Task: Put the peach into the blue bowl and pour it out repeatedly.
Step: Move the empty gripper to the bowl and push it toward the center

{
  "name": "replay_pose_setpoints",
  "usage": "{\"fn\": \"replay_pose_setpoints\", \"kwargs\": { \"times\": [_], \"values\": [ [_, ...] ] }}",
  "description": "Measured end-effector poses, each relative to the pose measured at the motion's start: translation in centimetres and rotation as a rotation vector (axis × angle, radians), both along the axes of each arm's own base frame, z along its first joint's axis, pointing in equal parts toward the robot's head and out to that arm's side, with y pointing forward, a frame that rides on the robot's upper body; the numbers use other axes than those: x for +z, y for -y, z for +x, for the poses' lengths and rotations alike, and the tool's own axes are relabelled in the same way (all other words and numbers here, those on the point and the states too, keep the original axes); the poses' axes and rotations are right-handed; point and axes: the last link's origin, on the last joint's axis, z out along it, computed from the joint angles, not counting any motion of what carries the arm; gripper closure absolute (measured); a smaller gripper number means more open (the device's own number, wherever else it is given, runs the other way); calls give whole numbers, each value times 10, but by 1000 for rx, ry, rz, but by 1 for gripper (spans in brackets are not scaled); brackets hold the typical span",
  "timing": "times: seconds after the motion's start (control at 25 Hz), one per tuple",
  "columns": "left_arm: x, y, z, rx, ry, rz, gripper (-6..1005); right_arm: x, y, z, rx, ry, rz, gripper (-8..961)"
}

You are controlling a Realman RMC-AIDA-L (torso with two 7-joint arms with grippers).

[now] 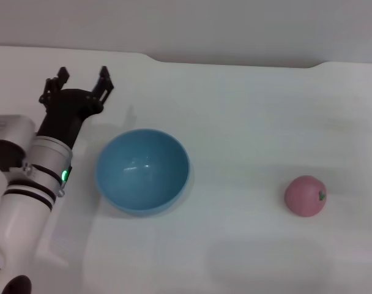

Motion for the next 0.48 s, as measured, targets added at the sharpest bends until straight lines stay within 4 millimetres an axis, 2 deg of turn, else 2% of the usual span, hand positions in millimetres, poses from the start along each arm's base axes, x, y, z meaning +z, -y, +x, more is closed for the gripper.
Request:
{"fn": "replay_pose_setpoints", "kwargs": {
  "times": [0.2, 0.48],
  "values": [
    [8, 0, -9, 35, 138, 15, 168, 1, -3, 4, -37, -17, 9, 285],
    [13, -1, -13, 34, 131, 24, 168, 3, -5, 7, -67, -35, 23, 285]
  ]
}}
